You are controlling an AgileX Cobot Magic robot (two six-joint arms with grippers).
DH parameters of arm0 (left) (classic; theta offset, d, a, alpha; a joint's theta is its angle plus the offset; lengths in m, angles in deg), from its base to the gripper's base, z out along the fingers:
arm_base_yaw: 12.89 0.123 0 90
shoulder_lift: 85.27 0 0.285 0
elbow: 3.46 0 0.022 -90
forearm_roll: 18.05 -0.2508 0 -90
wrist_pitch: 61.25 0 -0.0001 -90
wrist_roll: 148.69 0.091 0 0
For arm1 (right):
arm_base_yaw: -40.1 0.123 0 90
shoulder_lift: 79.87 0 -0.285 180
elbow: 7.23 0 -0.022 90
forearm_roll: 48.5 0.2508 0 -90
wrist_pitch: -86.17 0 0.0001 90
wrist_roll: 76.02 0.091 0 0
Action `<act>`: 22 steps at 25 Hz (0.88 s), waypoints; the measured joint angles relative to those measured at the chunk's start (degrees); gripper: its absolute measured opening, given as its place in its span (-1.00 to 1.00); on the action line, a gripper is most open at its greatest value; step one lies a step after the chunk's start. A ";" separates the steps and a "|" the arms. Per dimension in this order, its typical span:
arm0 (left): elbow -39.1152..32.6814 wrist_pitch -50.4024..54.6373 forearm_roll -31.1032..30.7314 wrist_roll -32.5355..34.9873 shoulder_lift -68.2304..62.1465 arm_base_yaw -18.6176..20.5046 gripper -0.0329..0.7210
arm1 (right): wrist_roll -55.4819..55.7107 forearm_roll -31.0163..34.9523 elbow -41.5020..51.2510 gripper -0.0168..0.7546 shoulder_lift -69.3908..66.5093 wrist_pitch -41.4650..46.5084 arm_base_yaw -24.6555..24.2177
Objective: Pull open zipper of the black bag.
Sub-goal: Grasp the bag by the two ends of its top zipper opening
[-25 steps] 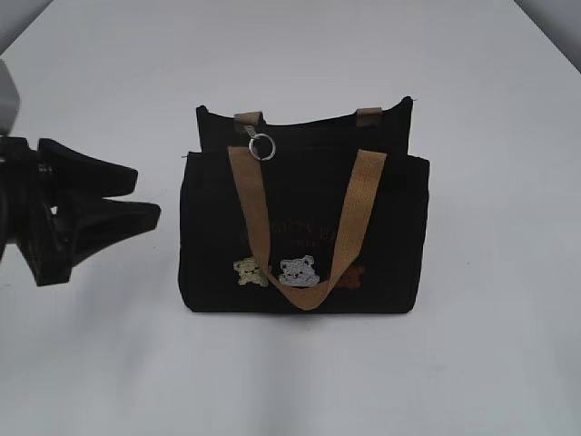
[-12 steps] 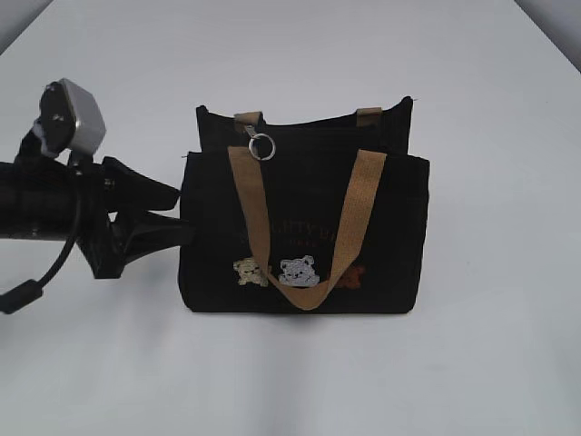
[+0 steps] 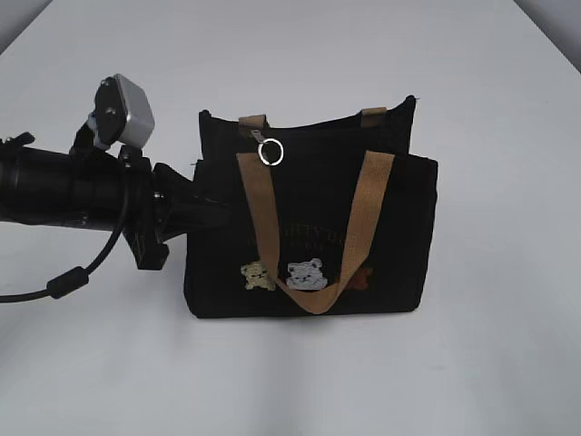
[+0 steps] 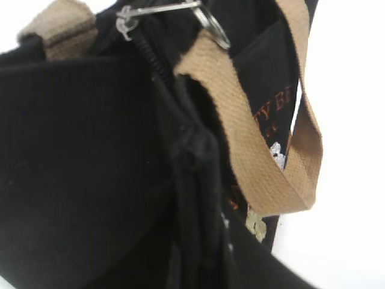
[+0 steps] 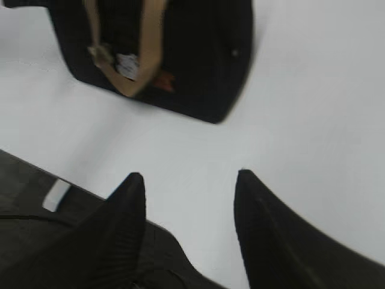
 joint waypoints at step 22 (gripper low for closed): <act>0.00 0.00 0.17 0.00 0.00 -0.18 -0.75 | -31.52 39.33 -29.29 0.03 -70.63 -21.99 20.64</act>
